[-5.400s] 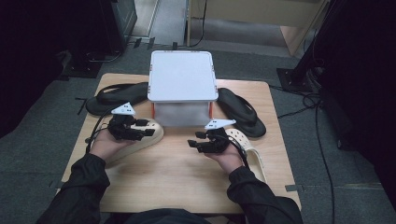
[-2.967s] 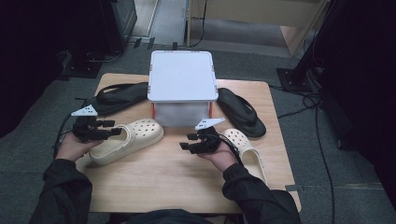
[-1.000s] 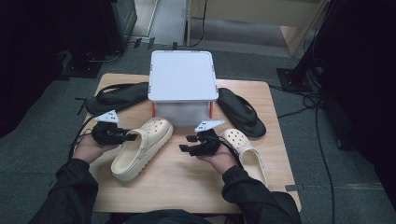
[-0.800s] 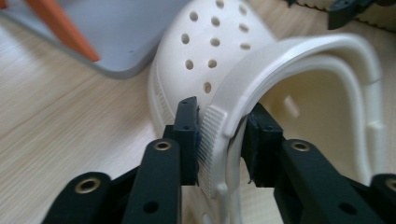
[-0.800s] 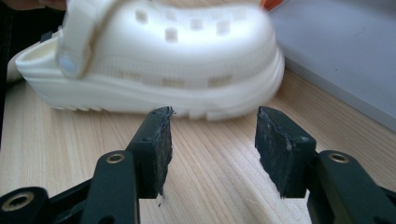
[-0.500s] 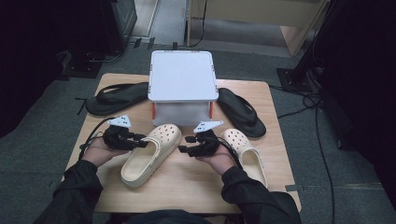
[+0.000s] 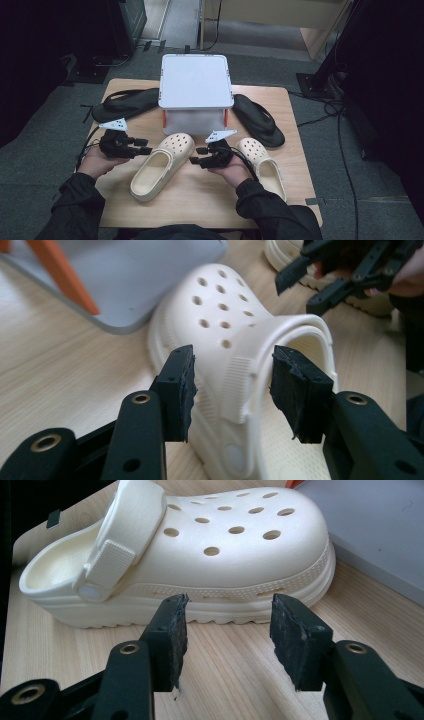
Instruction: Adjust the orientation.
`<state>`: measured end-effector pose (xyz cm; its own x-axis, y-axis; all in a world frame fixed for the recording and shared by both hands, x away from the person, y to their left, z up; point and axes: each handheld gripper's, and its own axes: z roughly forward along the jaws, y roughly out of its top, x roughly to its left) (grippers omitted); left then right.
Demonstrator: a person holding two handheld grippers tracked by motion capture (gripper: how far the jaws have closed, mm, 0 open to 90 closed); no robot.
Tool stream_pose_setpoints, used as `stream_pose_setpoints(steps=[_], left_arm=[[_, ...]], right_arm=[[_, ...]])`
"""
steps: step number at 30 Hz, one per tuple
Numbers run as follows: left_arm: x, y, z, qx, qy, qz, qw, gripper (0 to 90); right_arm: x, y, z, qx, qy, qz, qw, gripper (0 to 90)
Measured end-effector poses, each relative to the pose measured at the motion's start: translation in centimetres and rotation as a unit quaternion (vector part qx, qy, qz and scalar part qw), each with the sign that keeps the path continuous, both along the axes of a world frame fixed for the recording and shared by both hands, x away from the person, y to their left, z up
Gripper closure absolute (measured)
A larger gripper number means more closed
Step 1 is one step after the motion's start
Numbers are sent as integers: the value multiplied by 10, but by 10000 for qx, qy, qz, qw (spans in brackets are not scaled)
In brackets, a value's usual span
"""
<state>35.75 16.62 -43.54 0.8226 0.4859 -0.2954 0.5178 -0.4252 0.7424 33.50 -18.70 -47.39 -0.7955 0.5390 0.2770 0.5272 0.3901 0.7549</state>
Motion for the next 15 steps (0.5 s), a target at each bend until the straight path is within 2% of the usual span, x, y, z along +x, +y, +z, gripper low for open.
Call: stream_pose_setpoints(steps=[1, 2, 4, 5, 9, 11, 14, 15], left_arm=[[0, 5, 1, -32, 6, 38, 10000, 550], [-1, 11, 1, -110, 57, 50, 9999, 659], [-1, 14, 0, -122, 74, 63, 9999, 690], [-1, 18, -1, -58, 29, 114, 9999, 703], [0, 22, -5, -55, 26, 181, 9998, 723], [2, 19, -12, 17, 81, 170, 9998, 730], [3, 12, -22, 200, 182, 84, 9996, 730], [4, 10, -25, 192, 230, 33, 9995, 730]], right_arm=[[0, 0, 0, -2, -3, 3, 10000, 501], [1, 1, 0, 11, -37, 6, 10000, 516], [1, 2, 0, 25, -64, 7, 10000, 534], [1, 3, 0, 36, -77, 8, 10000, 541], [1, 8, -2, 20, -88, 56, 9999, 577], [1, 9, -2, 1, -87, 69, 9999, 605], [0, 13, -3, -53, -165, 68, 9998, 670], [1, 15, -3, -82, -241, 91, 9996, 685]])
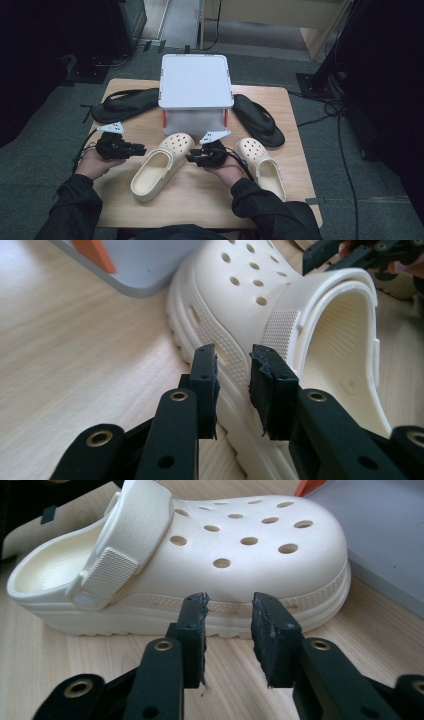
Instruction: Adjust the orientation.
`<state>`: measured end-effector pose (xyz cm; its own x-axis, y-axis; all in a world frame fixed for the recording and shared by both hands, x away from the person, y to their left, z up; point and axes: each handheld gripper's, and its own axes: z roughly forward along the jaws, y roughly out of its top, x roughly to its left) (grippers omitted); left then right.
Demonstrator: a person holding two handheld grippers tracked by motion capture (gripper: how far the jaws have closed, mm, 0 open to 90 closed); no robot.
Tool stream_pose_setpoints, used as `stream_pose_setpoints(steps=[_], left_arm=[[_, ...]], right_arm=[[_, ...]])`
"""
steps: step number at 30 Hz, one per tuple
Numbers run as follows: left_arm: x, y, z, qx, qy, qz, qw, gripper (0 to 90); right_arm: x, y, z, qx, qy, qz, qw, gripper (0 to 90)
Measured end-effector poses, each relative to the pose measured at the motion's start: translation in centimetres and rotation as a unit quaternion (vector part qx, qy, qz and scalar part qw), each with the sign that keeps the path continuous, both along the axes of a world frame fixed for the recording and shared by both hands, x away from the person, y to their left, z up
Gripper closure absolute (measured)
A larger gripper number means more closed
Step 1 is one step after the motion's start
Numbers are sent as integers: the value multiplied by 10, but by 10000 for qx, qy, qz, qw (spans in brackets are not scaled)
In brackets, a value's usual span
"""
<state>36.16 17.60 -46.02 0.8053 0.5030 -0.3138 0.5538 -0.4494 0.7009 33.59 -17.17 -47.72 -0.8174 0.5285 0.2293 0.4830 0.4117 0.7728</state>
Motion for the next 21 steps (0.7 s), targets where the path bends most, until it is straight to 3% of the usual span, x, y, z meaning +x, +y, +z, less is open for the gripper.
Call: stream_pose_setpoints(steps=[5, 8, 13, 21], left_arm=[[1, -8, -6, 40, -7, -75, 10000, 741], [2, -8, -8, 17, 86, -89, 9999, 747], [1, -14, -12, 172, 120, -124, 9997, 786], [0, -17, -14, 125, 231, -199, 9995, 823]], right_arm=[[1, 2, -3, -61, -13, -10, 10000, 688], [2, 3, -5, -109, 6, -40, 9999, 697], [4, 5, -8, -147, 2, -50, 9999, 701], [6, 7, -11, -182, 59, -78, 9998, 722]])
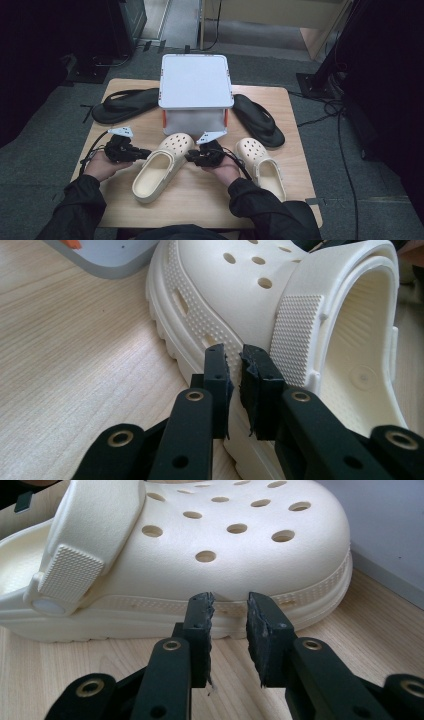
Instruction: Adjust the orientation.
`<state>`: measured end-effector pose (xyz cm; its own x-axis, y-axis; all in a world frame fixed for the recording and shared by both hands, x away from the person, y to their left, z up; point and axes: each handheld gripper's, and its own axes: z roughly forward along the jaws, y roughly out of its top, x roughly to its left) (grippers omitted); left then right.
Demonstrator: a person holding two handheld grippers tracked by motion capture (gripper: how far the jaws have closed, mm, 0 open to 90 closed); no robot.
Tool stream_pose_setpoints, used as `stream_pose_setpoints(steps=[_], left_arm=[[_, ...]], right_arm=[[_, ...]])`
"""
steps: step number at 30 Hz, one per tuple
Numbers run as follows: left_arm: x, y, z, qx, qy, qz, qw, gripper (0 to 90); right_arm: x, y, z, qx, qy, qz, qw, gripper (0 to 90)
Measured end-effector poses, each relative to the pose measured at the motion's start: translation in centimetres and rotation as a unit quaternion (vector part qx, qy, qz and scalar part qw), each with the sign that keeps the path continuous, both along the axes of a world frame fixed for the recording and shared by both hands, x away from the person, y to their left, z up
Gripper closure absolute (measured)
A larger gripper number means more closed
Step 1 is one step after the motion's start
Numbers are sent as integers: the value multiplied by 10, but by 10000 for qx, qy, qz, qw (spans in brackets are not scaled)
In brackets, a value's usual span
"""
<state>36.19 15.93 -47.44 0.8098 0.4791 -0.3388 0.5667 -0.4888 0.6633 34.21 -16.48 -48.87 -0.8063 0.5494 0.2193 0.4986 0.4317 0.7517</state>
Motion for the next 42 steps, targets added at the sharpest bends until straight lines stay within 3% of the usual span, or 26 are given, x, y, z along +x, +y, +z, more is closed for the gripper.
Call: stream_pose_setpoints(steps=[18, 24, 29, 34, 36, 42], left_arm=[[-5, -6, -2, -238, 184, -31, 9995, 894], [-10, -15, -3, -250, 260, -230, 9991, 887], [-11, -20, -5, -450, 436, -348, 9974, 861], [-7, -16, -1, -528, 313, -151, 9980, 793], [-7, -11, 6, -604, 146, 9, 9981, 772], [-6, -4, 18, -562, -25, 202, 9982, 674]], right_arm=[[3, -3, 2, -28, 47, -47, 10000, 721], [7, -8, 2, -12, 121, -140, 9998, 721], [11, -11, 3, -32, 95, -220, 9997, 713], [13, -12, 5, 34, 134, -229, 9996, 677], [10, -13, 11, 151, 117, -179, 9997, 639], [3, -15, 24, 328, 109, -5, 9994, 572]])
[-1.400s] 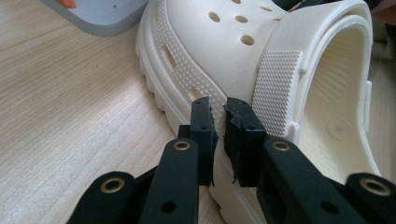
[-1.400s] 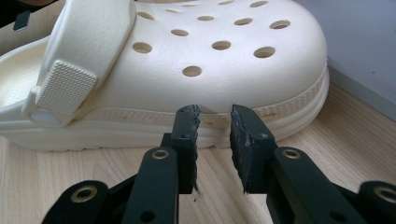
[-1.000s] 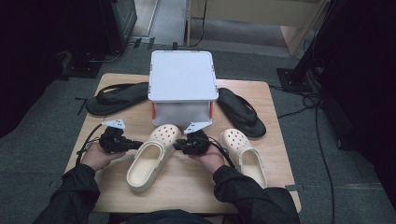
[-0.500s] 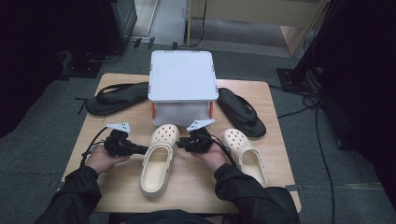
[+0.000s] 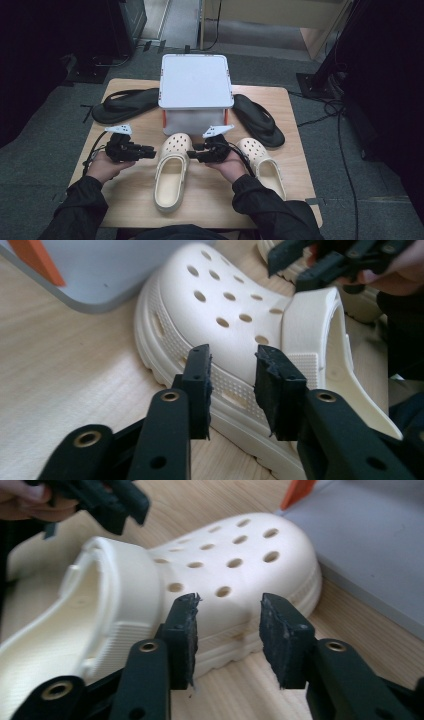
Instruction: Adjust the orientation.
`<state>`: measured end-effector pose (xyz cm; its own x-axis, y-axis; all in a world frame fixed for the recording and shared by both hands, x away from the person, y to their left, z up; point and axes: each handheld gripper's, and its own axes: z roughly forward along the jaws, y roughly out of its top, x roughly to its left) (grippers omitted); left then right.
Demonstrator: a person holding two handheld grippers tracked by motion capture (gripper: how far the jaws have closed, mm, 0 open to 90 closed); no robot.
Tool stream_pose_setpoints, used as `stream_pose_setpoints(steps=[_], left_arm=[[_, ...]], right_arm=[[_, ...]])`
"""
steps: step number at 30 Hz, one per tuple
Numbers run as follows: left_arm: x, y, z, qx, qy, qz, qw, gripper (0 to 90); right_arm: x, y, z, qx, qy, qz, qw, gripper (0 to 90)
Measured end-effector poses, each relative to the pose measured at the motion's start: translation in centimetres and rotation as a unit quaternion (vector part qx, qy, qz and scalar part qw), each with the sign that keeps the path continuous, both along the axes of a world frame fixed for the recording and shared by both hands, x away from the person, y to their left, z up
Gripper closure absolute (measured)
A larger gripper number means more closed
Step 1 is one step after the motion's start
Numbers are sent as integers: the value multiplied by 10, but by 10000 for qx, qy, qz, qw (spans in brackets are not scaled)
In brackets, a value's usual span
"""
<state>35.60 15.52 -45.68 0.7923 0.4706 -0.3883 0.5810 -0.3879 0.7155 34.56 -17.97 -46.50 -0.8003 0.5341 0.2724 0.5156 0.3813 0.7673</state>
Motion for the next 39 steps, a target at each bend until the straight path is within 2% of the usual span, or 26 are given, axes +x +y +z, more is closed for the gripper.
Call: stream_pose_setpoints(steps=[1, 3, 8, 10, 13, 17, 20, 23, 25, 31, 32, 39], left_arm=[[0, 0, 2, 15, -39, 34, 10000, 631], [1, -1, 10, 10, -131, 125, 9998, 615], [9, -8, 21, -48, -254, 112, 9996, 582], [11, -9, 23, -74, -271, 141, 9995, 577], [15, -9, 30, -174, -294, 175, 9993, 564], [17, -9, 33, -147, -327, 169, 9992, 563], [17, -9, 34, -152, -326, 172, 9992, 563], [18, -8, 38, -113, -323, 206, 9992, 562], [18, -9, 41, -139, -314, 216, 9992, 562], [24, -15, 48, -134, -328, 168, 9992, 562], [26, -16, 49, -140, -323, 151, 9993, 561], [36, -23, 60, -211, -311, 71, 9993, 561]], right_arm=[[-3, -2, 5, 66, 39, 23, 10000, 526], [-8, -3, 11, 183, 60, 48, 9998, 494], [-23, -1, 22, 215, -65, 175, 9996, 416], [-26, 0, 22, 243, -33, 177, 9995, 411], [-36, 10, 17, 164, 2, 281, 9995, 393], [-39, 23, 10, -67, 62, 358, 9993, 393], [-39, 27, 7, -139, 55, 331, 9993, 383], [-42, 34, 0, -280, -216, 196, 9992, 363], [-41, 35, -2, -356, -249, 115, 9990, 340], [-40, 36, -6, -258, -244, -59, 9994, 325], [-41, 37, -6, -314, -311, -57, 9990, 321], [-43, 40, -7, -404, -388, -194, 9982, 327]])
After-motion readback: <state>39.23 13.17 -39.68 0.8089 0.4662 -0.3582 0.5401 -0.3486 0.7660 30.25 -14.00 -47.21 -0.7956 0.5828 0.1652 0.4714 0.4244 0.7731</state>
